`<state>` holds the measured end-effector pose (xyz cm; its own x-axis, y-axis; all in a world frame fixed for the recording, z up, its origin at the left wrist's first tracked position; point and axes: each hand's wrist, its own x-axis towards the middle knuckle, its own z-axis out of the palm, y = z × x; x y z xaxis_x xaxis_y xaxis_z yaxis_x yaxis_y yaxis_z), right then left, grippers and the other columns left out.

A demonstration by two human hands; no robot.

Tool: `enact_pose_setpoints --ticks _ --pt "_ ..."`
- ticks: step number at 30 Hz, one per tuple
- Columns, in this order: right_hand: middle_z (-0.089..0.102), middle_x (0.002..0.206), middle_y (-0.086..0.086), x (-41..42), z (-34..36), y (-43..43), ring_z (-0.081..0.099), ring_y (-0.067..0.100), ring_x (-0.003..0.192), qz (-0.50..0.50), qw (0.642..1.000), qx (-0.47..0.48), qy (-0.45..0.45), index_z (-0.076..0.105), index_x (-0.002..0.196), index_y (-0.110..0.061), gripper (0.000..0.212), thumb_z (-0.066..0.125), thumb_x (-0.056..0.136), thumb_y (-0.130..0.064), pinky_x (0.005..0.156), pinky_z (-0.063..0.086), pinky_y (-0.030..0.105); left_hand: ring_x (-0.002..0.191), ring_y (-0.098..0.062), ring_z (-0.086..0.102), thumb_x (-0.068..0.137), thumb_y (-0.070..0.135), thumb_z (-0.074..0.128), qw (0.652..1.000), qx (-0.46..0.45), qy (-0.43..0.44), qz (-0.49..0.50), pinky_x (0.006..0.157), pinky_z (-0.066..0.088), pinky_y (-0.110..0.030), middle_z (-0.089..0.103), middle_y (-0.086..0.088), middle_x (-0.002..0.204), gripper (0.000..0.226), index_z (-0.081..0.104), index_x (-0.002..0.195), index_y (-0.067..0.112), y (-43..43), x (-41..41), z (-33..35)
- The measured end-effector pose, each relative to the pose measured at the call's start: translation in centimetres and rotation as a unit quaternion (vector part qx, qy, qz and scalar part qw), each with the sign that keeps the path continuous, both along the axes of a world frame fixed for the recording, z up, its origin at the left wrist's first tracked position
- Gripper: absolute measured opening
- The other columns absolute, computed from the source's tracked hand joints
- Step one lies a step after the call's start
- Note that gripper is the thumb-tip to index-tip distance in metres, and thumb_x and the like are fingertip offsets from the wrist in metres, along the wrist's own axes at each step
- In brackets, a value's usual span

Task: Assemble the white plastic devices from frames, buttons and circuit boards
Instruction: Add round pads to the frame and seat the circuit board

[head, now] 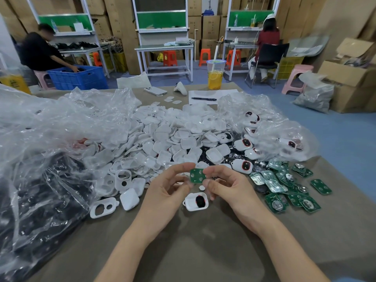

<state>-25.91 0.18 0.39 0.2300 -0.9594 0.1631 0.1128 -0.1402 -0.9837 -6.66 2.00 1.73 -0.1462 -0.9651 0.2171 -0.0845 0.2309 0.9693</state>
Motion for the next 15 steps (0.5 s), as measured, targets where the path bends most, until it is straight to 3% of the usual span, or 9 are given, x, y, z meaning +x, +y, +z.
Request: enact_pose_setpoints --ticks 5,11,15 --pt "0.071 0.091 -0.006 0.03 0.00 -0.06 0.055 0.014 0.061 0.002 1.000 -0.003 -0.008 0.074 0.097 -0.027 0.018 0.078 0.080 -0.023 0.067 0.049 0.020 0.095 -0.014 0.070 0.080 0.041 0.072 1.000 0.007 -0.002 -0.006 0.087 0.054 -0.024 0.075 0.003 0.108 0.040 0.067 0.119 0.044 0.11 -0.08 0.08" --pt "0.072 0.100 0.007 0.00 0.07 -0.15 0.056 0.019 0.064 -0.001 1.000 0.004 -0.011 0.072 0.106 -0.028 0.026 0.077 0.082 -0.020 0.069 0.050 0.024 0.098 -0.011 0.069 0.084 0.029 0.069 1.000 0.005 -0.005 0.024 0.087 0.053 -0.026 0.075 0.007 0.107 0.032 0.067 0.112 0.047 0.01 -0.28 0.00" --pt "0.071 0.098 0.003 0.06 0.14 -0.08 0.057 0.019 0.065 -0.005 1.000 0.004 -0.003 0.071 0.110 -0.031 0.030 0.076 0.083 -0.020 0.069 0.050 0.024 0.102 -0.013 0.070 0.091 0.018 0.069 1.000 0.012 -0.002 0.014 0.088 0.055 -0.028 0.076 0.004 0.106 0.033 0.069 0.111 0.044 0.01 -0.22 0.01"
